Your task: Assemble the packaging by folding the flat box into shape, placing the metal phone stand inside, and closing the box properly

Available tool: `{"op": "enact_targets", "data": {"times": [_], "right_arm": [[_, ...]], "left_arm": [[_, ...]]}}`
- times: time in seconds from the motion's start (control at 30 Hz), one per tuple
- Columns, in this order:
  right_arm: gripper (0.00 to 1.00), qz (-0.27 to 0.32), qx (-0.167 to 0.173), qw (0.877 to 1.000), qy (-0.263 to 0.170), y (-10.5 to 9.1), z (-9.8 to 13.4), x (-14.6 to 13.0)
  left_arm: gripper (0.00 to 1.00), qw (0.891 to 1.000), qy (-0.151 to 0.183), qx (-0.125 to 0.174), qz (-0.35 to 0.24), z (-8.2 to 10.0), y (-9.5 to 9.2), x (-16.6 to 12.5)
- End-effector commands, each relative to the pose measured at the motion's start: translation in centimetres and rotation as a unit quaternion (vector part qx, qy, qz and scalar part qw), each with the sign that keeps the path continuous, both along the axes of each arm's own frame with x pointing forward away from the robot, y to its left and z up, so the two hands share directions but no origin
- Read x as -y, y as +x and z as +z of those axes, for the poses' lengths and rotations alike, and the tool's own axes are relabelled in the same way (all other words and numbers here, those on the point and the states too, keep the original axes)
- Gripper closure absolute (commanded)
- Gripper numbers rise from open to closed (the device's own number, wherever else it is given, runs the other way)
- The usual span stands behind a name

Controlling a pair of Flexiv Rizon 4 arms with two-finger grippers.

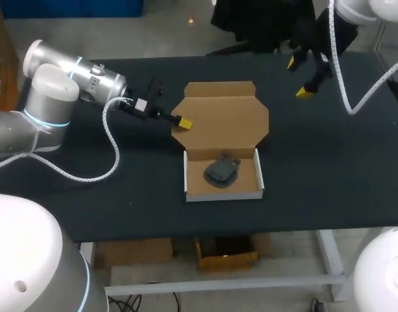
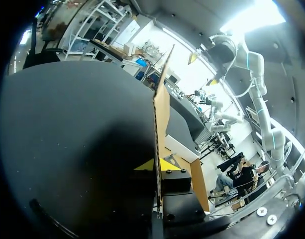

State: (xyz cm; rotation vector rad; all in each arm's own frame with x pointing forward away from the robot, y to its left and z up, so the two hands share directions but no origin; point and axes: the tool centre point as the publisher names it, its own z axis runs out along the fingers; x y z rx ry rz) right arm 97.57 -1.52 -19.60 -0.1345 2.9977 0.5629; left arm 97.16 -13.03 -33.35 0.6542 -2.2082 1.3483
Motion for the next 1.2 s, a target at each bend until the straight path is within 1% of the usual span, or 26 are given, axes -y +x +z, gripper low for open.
{"op": "enact_targets", "data": {"times": [0.03,0.27,0.43,0.6,0.7,0.93,1.0,1.03,1.1,1.17,1.2], "right_arm": [[0.00,0.008,-0.019,1.000,-0.017,1.8,0.7,-1.3],[0.00,0.019,-0.021,0.999,-0.024,3.0,1.2,-3.0],[0.00,0.025,-0.023,0.999,-0.024,3.5,1.4,-3.9],[0.00,0.030,-0.025,0.999,-0.027,3.6,1.5,-4.3],[0.00,0.032,-0.025,0.999,-0.028,3.7,1.5,-4.5],[0.00,0.038,-0.028,0.999,-0.028,3.8,1.3,-4.8],[0.00,0.039,-0.028,0.998,-0.028,3.8,1.4,-4.8],[0.00,0.040,-0.027,0.998,-0.028,3.8,1.4,-4.9],[0.00,0.041,-0.027,0.998,-0.028,3.8,1.5,-4.9],[0.00,0.042,-0.027,0.998,-0.028,3.8,1.5,-5.0],[0.00,0.043,-0.028,0.998,-0.029,3.8,1.5,-5.1]], "left_arm": [[1.00,1.000,-0.001,-0.001,-0.001,-0.1,0.2,0.0],[1.00,1.000,-0.001,-0.001,-0.001,-0.1,0.2,0.0],[1.00,0.999,0.013,0.041,0.000,0.0,-0.5,-0.1],[1.00,0.998,0.015,0.068,0.001,0.4,-1.0,-0.3],[1.00,0.996,0.013,0.090,-0.002,0.9,-1.6,-0.4],[1.00,0.990,0.020,0.141,-0.002,1.4,-2.6,-0.2],[1.00,0.988,0.022,0.151,0.000,1.4,-2.7,-0.1],[1.00,0.986,0.020,0.163,0.000,1.3,-2.9,-0.1],[1.00,0.984,0.028,0.175,0.002,1.3,-3.0,0.0],[1.00,0.983,0.027,0.184,0.001,1.2,-3.0,0.1],[1.00,0.980,0.033,0.195,0.001,1.1,-3.0,0.2]]}}
